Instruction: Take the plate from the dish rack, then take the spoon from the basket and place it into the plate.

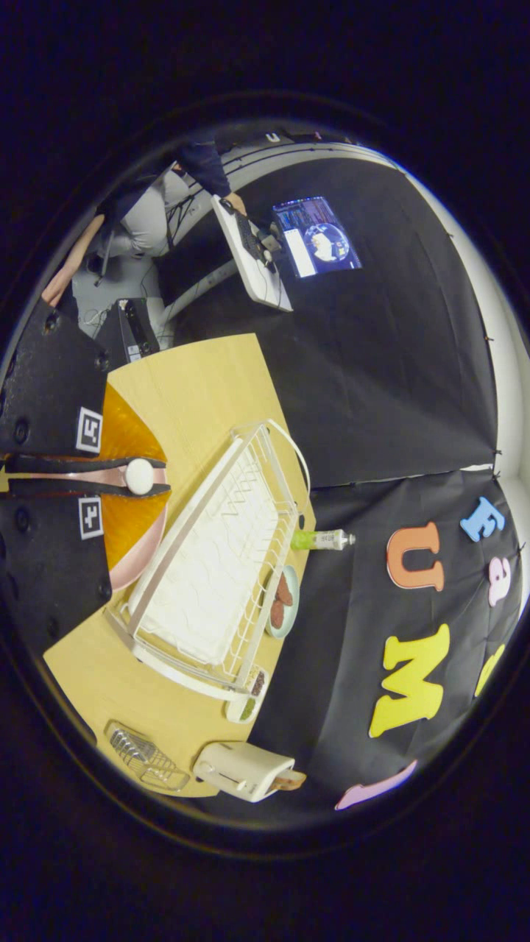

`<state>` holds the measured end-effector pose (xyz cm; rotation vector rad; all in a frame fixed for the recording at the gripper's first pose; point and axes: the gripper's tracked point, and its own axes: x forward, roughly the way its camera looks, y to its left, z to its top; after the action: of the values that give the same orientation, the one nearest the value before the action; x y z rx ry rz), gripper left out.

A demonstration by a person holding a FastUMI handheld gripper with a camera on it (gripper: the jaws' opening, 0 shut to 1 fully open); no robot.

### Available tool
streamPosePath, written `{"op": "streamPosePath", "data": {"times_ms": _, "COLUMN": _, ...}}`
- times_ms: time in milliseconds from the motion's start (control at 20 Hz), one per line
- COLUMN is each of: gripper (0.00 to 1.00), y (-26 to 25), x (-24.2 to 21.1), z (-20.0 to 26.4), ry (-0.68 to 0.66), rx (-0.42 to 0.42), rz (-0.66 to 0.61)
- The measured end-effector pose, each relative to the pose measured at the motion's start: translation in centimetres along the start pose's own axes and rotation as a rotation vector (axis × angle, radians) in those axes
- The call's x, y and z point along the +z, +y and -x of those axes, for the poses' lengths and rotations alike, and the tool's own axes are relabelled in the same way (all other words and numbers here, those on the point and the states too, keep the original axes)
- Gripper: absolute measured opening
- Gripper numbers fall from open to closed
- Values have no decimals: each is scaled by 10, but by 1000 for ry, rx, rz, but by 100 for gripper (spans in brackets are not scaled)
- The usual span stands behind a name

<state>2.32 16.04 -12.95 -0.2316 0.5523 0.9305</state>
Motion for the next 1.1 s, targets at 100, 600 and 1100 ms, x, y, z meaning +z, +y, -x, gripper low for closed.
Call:
{"op": "streamPosePath", "data": {"times_ms": 100, "gripper": 10, "y": -2, "x": -2, "z": -5, "ry": 12, "rx": 11, "rz": -3}}
{"op": "streamPosePath", "data": {"times_ms": 600, "gripper": 61, "y": -35, "x": 17, "z": 9, "ry": -103, "rx": -110, "rz": -67}}
{"op": "streamPosePath", "data": {"times_ms": 1100, "gripper": 100, "y": -56, "x": 55, "z": 144, "ry": -474, "rx": -527, "rz": -81}}
